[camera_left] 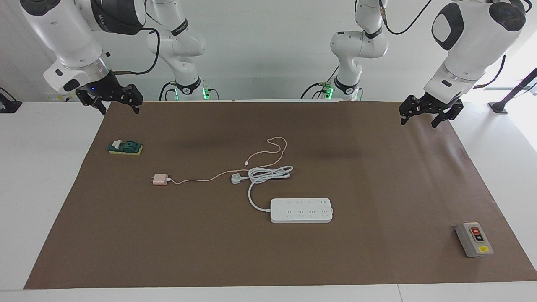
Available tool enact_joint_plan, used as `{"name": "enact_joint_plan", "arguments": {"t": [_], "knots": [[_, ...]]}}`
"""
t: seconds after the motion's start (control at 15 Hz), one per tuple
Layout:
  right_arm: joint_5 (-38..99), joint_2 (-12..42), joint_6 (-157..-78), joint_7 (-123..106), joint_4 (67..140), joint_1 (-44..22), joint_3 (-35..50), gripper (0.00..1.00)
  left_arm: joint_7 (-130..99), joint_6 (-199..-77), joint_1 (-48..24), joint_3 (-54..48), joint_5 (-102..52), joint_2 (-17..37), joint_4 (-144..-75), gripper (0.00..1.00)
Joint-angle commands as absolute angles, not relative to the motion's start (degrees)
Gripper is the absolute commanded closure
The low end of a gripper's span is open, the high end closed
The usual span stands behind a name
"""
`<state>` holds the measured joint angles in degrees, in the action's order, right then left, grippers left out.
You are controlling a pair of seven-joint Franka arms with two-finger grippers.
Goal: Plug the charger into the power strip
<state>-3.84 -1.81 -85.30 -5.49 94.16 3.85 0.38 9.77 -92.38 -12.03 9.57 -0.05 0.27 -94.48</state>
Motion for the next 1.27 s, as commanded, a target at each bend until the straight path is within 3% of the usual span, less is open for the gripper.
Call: {"name": "enact_joint_plan", "arguments": {"t": [0.0, 0.8, 1.2], "knots": [[-4.3, -2.3, -85.6, -4.3, 94.3, 4.0, 0.7, 0.00, 10.5, -92.1, -12.7, 10.3, -0.9, 0.2, -94.1, 0.00], [-4.4, -3.4, -84.6, -5.1, 95.3, 6.1, -0.1, 0.00, 10.5, -91.9, -13.4, 10.2, -0.9, 0.2, -94.0, 0.00], [-3.3, -5.4, -88.0, -4.6, 100.1, 6.8, -0.1, 0.00, 10.5, -91.9, -13.4, 10.3, -0.9, 0.0, -94.0, 0.00]]}}
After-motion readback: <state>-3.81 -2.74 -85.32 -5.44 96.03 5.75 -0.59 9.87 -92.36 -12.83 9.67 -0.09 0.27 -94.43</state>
